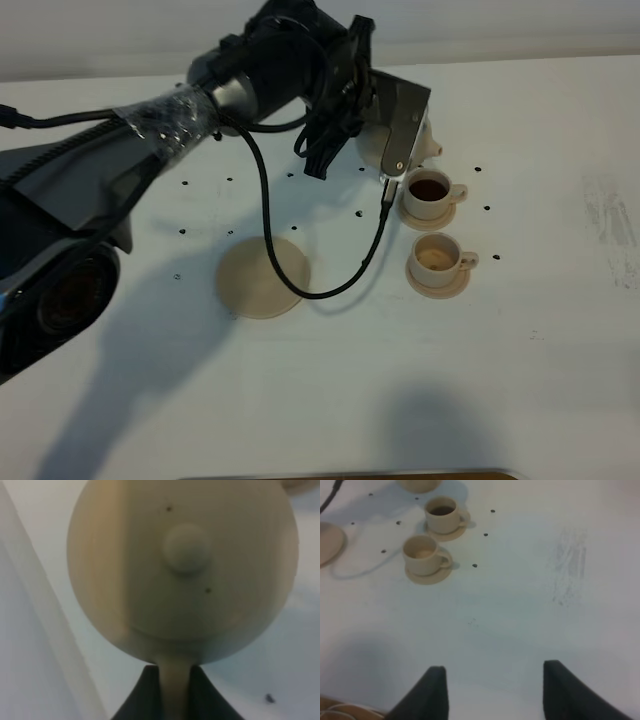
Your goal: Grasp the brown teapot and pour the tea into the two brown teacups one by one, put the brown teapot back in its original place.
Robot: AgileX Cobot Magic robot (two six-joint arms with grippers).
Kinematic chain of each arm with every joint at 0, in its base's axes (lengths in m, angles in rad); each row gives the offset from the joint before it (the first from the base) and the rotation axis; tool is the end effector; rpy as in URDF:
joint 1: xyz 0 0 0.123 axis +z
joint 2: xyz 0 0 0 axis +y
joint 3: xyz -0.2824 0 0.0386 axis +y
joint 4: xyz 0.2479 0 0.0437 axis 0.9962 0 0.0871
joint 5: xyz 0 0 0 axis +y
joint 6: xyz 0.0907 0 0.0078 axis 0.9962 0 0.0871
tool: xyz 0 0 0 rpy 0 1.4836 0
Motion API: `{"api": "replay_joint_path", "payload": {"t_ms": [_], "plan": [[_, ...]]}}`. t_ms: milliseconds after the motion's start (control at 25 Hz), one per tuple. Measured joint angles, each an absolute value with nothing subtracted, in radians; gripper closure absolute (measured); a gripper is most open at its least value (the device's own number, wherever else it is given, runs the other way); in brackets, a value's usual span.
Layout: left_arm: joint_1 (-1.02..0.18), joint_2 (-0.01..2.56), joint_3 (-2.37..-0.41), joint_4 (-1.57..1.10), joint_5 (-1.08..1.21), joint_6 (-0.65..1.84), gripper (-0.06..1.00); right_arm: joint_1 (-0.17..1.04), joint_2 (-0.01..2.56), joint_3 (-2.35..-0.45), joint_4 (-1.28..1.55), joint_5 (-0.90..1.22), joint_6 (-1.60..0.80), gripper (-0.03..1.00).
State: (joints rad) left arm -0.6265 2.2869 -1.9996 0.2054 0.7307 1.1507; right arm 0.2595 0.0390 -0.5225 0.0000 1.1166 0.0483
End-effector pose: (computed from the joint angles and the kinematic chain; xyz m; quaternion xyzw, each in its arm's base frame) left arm 0.4278 -0.2943 0.2105 0.7650 0.5558 0.1670 0.2792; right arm -0.0036 -0.0010 0.2791 -0.0919 0.8667 0.0752 0.4845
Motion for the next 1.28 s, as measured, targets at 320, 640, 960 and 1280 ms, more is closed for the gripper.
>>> {"api": "replay_joint_path", "payload": {"t_ms": [320, 640, 960, 1280], "plan": [[-0.577, 2.274, -2.004, 0.162, 0.876, 0.937, 0.86, 0.260, 0.039, -0.522, 0.000, 1.117, 0.048, 0.53], [-0.570, 2.280, -2.005, 0.070, 0.921, 0.831, 0.86, 0.260, 0.039, -0.522, 0.000, 1.117, 0.048, 0.53], [-0.555, 2.351, -2.005, 0.070, 0.979, 0.741, 0.86, 0.260, 0.039, -0.522, 0.000, 1.117, 0.048, 0.53], [-0.549, 2.346, -2.005, 0.055, 0.978, 0.741, 0.86, 0.260, 0.039, -0.522, 0.000, 1.117, 0.048, 0.53]]}}
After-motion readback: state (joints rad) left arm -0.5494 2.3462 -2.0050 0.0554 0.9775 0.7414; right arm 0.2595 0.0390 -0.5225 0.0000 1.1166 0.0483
